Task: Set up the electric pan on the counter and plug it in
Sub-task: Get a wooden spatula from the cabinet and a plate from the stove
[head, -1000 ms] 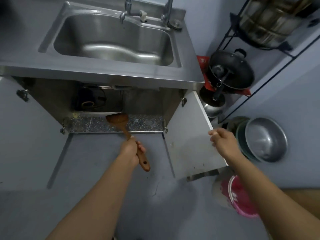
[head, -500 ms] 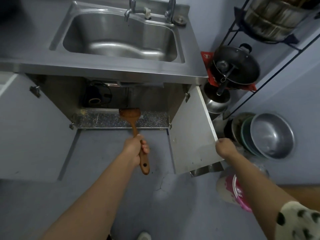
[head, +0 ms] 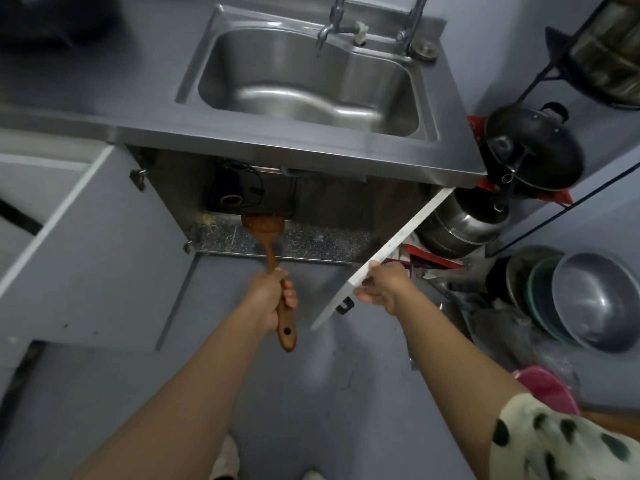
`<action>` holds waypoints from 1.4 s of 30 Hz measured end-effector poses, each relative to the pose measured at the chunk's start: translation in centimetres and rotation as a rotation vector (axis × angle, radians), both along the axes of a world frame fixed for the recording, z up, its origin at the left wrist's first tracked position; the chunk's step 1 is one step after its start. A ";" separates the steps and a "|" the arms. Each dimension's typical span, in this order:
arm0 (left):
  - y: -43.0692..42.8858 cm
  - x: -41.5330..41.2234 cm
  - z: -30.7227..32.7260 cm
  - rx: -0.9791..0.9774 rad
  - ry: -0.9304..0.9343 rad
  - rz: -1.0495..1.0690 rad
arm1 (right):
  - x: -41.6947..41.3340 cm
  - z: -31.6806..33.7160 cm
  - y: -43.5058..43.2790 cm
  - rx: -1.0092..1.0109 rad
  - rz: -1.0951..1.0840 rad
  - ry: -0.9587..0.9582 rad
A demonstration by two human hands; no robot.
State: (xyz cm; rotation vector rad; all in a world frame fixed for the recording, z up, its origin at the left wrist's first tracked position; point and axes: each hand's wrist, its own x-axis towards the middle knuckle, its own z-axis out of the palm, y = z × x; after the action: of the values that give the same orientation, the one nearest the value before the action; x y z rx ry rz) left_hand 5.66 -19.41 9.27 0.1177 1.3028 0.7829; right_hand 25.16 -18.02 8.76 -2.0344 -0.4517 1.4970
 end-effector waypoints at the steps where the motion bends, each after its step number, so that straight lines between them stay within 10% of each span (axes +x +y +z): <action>1: 0.4 -0.9 -0.1 0.001 -0.001 0.003 | -1.2 0.0 1.0 0.016 -0.030 0.018; 42: 12.9 -12.9 -4.0 0.001 -0.041 -0.073 | -11.6 -0.4 18.2 0.344 -0.296 0.247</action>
State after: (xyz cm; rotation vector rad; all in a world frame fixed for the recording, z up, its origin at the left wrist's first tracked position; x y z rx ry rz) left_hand -7.21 -6.55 5.30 0.1480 1.2526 0.7207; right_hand 13.55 0.15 8.39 -1.5513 -0.2711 1.3593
